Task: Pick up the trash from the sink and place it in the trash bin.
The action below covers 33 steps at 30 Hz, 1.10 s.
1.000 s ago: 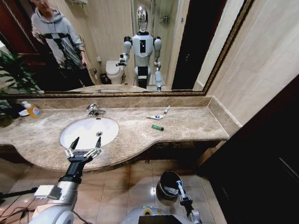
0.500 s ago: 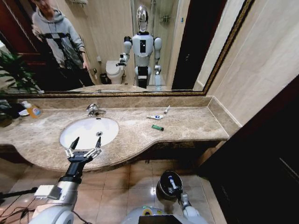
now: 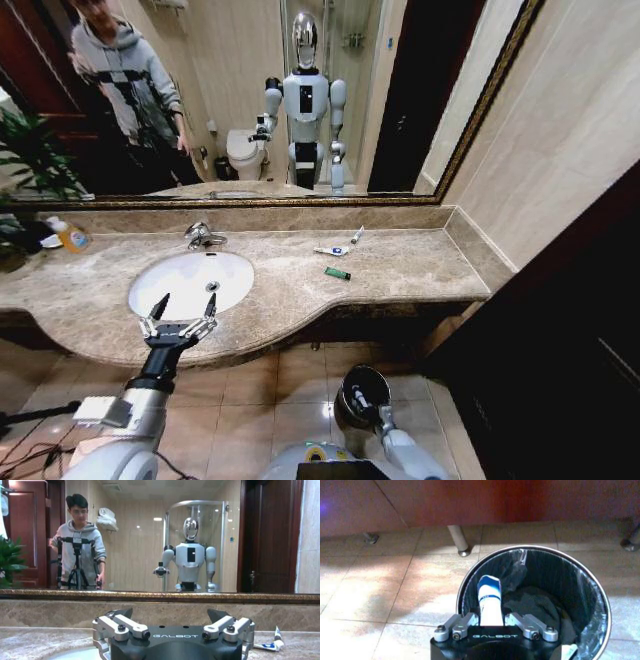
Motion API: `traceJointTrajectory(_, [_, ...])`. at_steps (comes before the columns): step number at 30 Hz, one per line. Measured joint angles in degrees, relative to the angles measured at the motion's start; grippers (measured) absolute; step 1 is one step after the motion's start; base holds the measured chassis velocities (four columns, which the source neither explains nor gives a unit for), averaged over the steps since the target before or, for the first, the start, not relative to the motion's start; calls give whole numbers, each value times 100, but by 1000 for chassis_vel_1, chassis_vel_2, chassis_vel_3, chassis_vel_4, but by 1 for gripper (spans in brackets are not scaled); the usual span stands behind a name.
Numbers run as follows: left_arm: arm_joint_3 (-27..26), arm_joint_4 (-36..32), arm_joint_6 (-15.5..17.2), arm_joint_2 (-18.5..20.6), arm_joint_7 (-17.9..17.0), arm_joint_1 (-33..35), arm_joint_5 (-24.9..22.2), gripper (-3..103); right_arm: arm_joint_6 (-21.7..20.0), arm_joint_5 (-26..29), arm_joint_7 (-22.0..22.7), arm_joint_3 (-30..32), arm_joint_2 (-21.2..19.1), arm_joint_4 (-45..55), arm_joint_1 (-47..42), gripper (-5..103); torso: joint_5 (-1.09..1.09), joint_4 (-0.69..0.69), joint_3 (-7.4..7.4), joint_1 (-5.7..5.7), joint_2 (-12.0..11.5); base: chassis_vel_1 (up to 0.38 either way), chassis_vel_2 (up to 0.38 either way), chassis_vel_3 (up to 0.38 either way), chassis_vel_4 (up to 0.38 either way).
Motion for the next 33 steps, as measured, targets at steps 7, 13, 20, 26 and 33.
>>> traceJointTrajectory(7, [0,0,0,0,0,0,0,100,-287,80,87,6,1,-20,126,22,0,0,0,0,0,0,0,0,0])
traceJointTrajectory(13, [0,0,0,0,0,0,0,100,-399,-9,276,1,-23,87,102,37,0,0,0,0,0,0,0,0,0])
traceJointTrajectory(20, [0,0,0,0,0,0,0,100,-415,-41,460,-5,-22,168,52,64,0,0,0,0,0,0,0,0,0])
traceJointTrajectory(26, [0,0,0,0,0,0,0,100,-367,-91,490,-5,-22,227,2,85,0,0,0,0,0,0,0,0,0])
traceJointTrajectory(33, [0,0,0,0,0,0,0,100,-274,-173,509,-3,-10,278,-77,100,0,0,0,0,0,0,0,0,0])
